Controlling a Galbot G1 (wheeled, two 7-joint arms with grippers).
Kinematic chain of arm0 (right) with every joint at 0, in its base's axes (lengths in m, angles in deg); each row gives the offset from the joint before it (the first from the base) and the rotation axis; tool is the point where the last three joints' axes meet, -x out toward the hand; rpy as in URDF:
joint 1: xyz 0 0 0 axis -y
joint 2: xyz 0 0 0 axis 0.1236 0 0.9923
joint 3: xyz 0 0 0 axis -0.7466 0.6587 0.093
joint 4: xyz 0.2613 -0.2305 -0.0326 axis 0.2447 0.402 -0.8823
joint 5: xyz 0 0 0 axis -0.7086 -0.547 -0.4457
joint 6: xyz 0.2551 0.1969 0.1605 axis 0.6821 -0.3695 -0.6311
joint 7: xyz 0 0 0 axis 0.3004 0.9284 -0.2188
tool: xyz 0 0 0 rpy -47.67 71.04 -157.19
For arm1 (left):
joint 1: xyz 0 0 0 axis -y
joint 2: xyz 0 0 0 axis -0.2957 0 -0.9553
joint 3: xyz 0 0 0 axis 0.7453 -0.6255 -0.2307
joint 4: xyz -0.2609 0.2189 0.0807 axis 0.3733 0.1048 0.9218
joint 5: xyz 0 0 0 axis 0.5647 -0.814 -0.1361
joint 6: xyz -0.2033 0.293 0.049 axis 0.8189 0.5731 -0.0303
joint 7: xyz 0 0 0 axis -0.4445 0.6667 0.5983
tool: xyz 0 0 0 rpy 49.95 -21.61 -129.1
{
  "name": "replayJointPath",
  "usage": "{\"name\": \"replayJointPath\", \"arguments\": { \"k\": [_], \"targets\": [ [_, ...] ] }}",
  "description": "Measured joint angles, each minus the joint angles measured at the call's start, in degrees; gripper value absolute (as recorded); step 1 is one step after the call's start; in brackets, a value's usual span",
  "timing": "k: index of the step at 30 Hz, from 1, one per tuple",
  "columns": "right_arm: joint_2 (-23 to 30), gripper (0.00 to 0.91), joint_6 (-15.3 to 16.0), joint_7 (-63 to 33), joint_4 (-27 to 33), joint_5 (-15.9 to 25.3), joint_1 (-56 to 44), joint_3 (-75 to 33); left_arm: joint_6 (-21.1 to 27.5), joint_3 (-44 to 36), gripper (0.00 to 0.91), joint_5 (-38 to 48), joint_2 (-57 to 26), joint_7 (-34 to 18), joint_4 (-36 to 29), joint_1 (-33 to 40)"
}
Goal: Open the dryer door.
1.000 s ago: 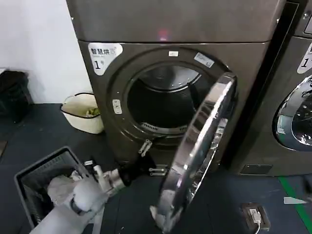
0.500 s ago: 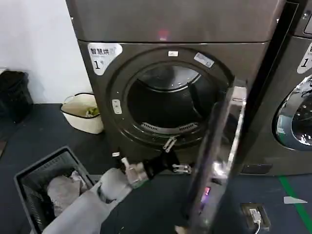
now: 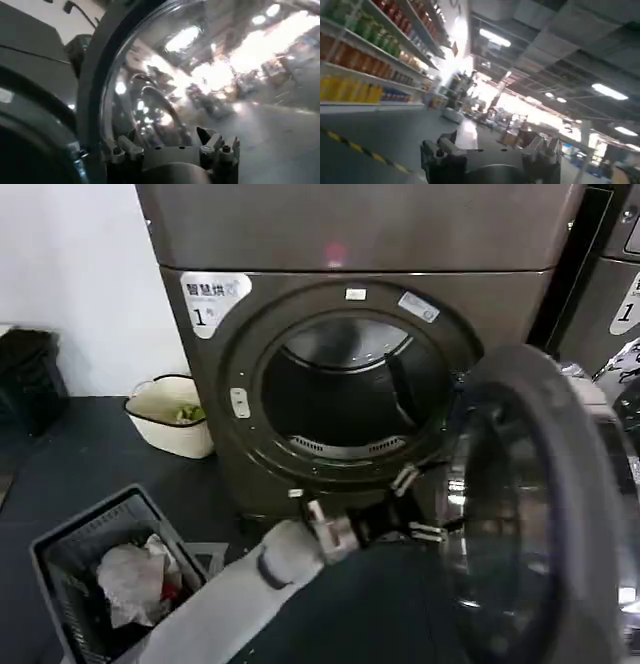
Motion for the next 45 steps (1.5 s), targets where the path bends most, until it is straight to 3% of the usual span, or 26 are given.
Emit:
{"name": "replayJointPath", "arguments": {
  "k": [19, 45],
  "targets": [
    [-0.02, 0.907, -0.08, 0.19, -1.08, -1.24, 0.53, -1.33, -0.09, -4.03, 0.907, -1.26, 12.99, -0.83, 15.05, 6.91],
    [-0.03, 0.907, -2.48, -0.69, 2.45, 1.68, 0.47, -5.58, 1.19, -4.48, 0.907, -0.44, 15.38, -0.78, 16.8, 7.49]
  ]
}}
